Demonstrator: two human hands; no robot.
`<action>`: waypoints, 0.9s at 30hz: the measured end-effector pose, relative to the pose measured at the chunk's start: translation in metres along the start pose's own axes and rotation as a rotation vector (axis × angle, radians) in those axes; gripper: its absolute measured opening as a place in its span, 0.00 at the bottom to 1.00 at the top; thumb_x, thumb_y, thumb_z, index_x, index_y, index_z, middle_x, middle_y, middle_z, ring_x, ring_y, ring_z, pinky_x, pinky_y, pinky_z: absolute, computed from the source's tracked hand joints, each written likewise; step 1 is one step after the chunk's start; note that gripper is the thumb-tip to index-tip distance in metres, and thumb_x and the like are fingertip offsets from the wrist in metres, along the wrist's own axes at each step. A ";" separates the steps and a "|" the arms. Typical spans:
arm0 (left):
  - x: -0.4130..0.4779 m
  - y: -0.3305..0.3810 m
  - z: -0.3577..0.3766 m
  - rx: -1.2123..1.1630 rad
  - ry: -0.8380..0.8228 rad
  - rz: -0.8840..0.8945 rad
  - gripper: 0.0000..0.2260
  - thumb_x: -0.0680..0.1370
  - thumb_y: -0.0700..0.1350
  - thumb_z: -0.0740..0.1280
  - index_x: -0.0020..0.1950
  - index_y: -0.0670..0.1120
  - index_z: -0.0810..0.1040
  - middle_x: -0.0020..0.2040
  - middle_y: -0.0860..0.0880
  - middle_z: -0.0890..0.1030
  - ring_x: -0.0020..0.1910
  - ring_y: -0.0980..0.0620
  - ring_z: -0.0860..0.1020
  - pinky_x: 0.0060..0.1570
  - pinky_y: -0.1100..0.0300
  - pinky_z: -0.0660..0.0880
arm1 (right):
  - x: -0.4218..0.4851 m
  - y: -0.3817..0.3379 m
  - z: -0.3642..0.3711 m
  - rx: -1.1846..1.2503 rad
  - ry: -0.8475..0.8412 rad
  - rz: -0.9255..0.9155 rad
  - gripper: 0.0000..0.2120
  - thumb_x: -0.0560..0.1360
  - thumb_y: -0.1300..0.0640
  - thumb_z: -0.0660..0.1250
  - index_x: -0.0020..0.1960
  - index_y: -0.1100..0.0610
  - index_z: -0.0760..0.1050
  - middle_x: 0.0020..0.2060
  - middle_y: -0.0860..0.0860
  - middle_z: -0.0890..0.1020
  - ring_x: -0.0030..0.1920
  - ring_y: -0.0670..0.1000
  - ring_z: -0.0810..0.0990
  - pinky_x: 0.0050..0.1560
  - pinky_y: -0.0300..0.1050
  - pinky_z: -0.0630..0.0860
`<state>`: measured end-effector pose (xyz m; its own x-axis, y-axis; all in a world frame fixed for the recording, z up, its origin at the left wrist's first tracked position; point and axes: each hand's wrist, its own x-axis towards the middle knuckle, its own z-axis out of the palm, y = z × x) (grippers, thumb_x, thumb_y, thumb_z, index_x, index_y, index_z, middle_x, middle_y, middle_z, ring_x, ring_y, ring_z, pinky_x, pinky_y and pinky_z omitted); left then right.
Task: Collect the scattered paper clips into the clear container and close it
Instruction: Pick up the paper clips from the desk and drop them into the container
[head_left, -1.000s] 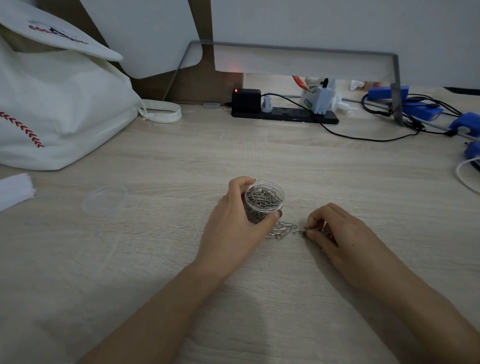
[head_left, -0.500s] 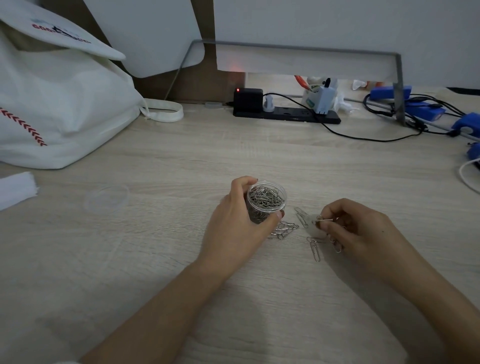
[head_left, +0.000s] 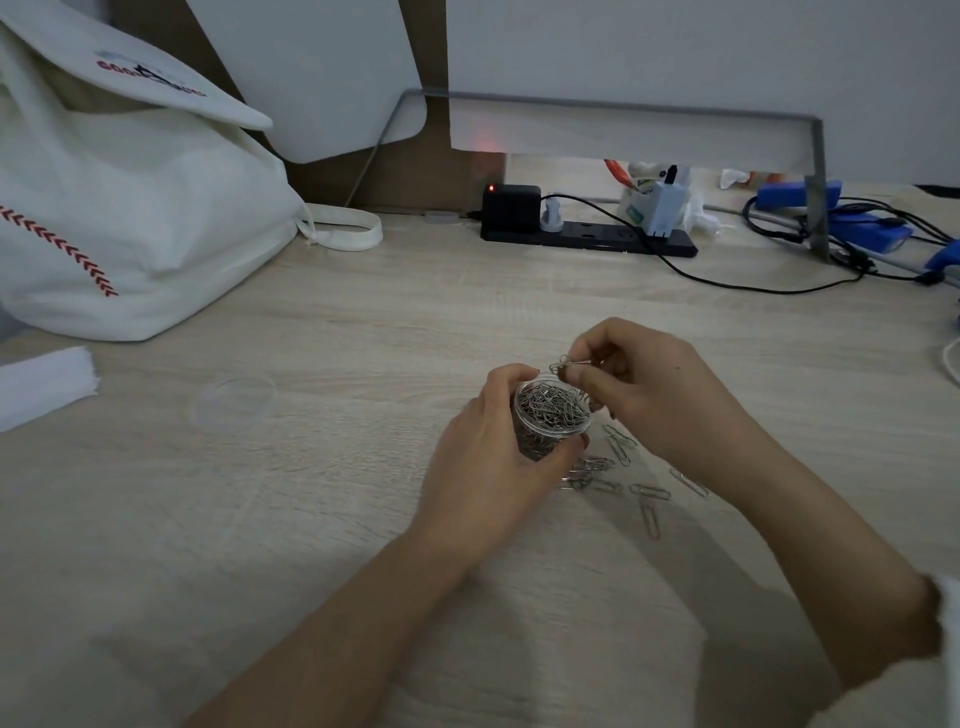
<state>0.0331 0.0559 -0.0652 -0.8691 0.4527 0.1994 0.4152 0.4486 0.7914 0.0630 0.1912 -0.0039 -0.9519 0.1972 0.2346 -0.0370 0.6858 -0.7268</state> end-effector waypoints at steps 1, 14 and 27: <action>0.000 0.000 0.000 -0.003 0.000 0.000 0.24 0.70 0.58 0.69 0.59 0.60 0.60 0.58 0.56 0.77 0.56 0.55 0.77 0.54 0.51 0.74 | 0.002 0.000 0.005 -0.023 0.001 -0.005 0.03 0.72 0.60 0.66 0.41 0.53 0.74 0.32 0.44 0.74 0.31 0.41 0.73 0.35 0.26 0.69; 0.000 0.000 -0.001 0.015 -0.008 0.018 0.23 0.71 0.56 0.70 0.62 0.56 0.65 0.60 0.56 0.76 0.58 0.55 0.75 0.58 0.53 0.71 | -0.008 0.015 -0.012 -0.106 0.009 -0.046 0.07 0.75 0.57 0.62 0.47 0.49 0.79 0.44 0.40 0.80 0.45 0.40 0.77 0.45 0.29 0.71; 0.000 -0.001 -0.002 -0.010 0.030 -0.041 0.23 0.71 0.55 0.70 0.62 0.57 0.66 0.60 0.58 0.75 0.59 0.57 0.74 0.57 0.58 0.70 | -0.054 0.051 -0.009 -0.225 -0.236 -0.066 0.18 0.73 0.48 0.56 0.62 0.46 0.72 0.63 0.36 0.71 0.63 0.35 0.67 0.66 0.33 0.63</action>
<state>0.0322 0.0538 -0.0647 -0.8932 0.4104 0.1841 0.3767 0.4588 0.8048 0.1149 0.2222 -0.0478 -0.9949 -0.0028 0.1010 -0.0580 0.8346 -0.5477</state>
